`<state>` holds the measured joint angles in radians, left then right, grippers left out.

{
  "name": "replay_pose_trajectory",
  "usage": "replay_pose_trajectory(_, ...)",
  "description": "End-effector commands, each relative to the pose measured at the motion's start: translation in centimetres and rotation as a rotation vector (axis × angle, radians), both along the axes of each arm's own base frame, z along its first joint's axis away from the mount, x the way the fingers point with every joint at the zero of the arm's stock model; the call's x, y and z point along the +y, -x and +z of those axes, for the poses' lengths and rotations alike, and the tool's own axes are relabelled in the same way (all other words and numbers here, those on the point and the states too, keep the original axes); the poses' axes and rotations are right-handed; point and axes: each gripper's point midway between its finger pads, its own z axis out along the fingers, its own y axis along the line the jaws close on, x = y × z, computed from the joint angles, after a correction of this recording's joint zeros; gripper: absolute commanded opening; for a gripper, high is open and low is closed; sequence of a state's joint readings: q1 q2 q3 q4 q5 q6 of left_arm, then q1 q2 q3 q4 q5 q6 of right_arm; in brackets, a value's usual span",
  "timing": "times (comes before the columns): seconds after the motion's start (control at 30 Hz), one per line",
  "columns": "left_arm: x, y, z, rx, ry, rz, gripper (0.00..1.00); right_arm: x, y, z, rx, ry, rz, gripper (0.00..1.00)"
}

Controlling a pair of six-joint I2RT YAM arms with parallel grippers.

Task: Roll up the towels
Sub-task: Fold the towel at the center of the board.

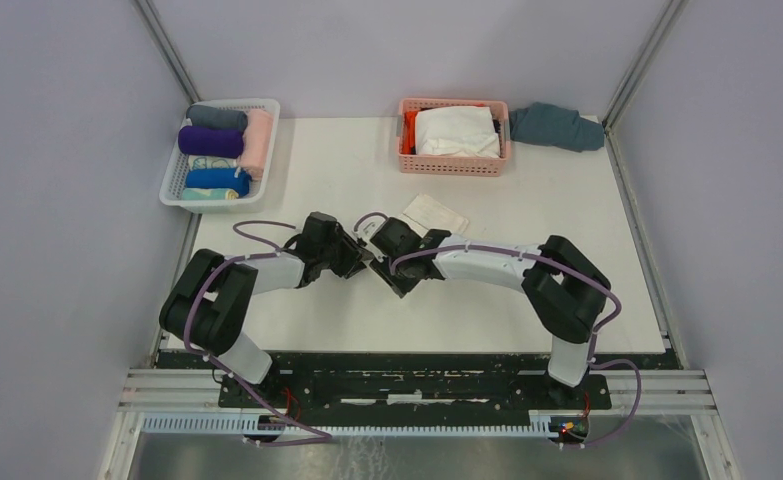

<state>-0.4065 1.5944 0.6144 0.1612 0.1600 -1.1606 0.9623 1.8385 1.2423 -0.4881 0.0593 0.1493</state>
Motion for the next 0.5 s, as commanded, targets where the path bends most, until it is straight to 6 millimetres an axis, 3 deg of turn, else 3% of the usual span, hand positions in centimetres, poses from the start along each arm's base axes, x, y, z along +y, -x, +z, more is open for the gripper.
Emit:
replay_pose_trajectory(0.0,3.4,3.6,-5.0,0.152,-0.206,-0.010,0.43,0.5,-0.8,-0.3,-0.027,0.030,0.010,0.43)
replay_pose_trajectory(0.3,3.9,4.0,-5.6,0.169,-0.237,-0.011,0.43,-2.2,-0.3,-4.8,-0.014,0.223,-0.001,0.46)
replay_pose_trajectory(0.47,4.1,4.4,-6.2,0.190,-0.252,-0.013,0.43,-3.9,-0.2,-6.4,-0.008,0.315,-0.031,0.44)
